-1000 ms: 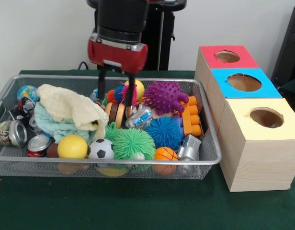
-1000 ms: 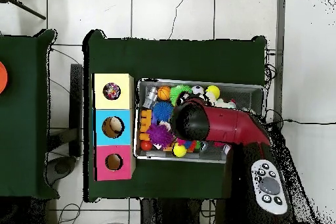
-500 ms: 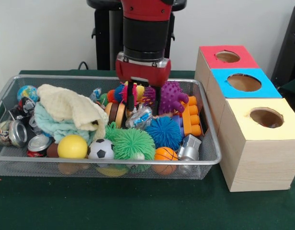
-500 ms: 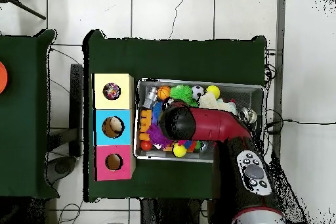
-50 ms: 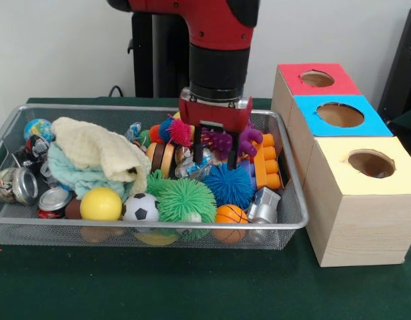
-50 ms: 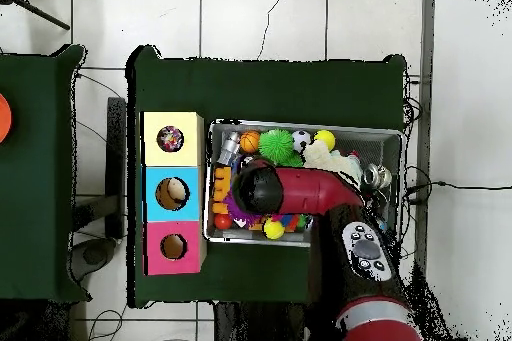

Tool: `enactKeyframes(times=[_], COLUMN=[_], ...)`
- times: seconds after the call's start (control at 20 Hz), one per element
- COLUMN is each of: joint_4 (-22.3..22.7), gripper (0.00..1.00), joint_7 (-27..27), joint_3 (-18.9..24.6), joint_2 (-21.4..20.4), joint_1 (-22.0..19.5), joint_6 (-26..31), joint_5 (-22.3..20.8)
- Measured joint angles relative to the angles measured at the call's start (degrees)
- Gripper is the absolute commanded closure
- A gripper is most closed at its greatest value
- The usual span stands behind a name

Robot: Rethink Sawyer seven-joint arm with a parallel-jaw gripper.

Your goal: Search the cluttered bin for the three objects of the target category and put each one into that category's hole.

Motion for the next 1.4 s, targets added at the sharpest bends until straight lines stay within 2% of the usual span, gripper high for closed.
enactKeyframes(times=[0.15, 0.5, 0.75, 0.9, 1.4], joint_4=[-0.16, -2.24, -4.94, -5.73, -6.31], gripper=[0.0, 0.0, 0.0, 0.0, 0.0], joint_7=[0.0, 0.0, 0.0, 0.0, 0.0], joint_3=[-1.4, -8.01, -14.04, -16.35, -19.95], joint_2=[1.51, 6.32, 9.24, 10.25, 12.47], joint_1=[1.58, 7.56, 12.75, 14.29, 13.98], joint_6=[-0.66, -1.96, -3.62, -3.64, -5.38], joint_5=[0.01, 0.09, 1.8, 3.4, 5.74])
